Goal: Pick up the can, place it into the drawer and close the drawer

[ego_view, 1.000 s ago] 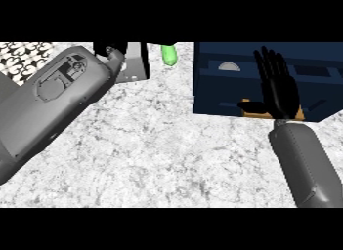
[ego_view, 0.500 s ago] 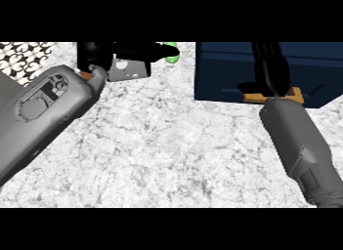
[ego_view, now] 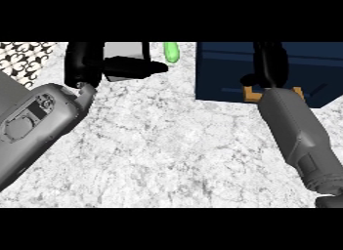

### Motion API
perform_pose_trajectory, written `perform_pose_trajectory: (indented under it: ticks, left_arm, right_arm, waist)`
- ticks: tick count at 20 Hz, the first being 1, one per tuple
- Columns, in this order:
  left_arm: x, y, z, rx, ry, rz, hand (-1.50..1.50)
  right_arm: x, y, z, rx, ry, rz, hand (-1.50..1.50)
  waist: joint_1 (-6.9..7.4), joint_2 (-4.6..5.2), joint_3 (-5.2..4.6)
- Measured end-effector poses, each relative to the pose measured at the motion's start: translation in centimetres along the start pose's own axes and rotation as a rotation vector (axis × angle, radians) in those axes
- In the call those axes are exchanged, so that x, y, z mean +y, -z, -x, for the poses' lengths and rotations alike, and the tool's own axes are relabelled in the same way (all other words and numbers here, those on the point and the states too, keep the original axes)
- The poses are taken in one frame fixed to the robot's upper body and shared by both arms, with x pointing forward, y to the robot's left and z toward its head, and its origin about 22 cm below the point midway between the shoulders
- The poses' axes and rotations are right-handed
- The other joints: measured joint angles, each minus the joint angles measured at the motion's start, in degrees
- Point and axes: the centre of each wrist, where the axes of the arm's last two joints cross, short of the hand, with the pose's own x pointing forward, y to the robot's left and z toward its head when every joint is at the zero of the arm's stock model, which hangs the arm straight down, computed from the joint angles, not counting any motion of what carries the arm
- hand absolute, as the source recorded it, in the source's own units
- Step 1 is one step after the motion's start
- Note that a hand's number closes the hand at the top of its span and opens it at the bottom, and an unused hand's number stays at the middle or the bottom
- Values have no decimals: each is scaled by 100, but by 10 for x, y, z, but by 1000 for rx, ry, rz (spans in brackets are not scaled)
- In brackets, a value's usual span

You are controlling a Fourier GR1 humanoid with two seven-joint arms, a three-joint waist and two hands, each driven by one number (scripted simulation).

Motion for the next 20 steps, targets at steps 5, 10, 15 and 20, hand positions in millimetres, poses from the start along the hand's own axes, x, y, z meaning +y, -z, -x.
perform_pose_trajectory:
  ticks: [5, 10, 15, 20]
  left_arm:
    - [1, -10, 11, 3, 1, 8, -150]
    - [8, -15, 17, -4, 2, 9, -150]
    - [12, -17, 20, -3, 1, 5, -150]
    - [16, -21, 26, 5, -3, 0, -150]
  right_arm:
    - [-6, 12, -3, -2, 0, -32, -150]
    - [-9, 19, -2, -19, 29, -65, -150]
    - [-12, 23, -6, -33, 148, -50, -150]
    - [-15, 30, -19, -23, 321, -43, -150]
  waist:
    - [-4, 56, 13]
    - [-11, 86, 24]
    - [-76, 103, 36]
    - [-112, 97, 41]
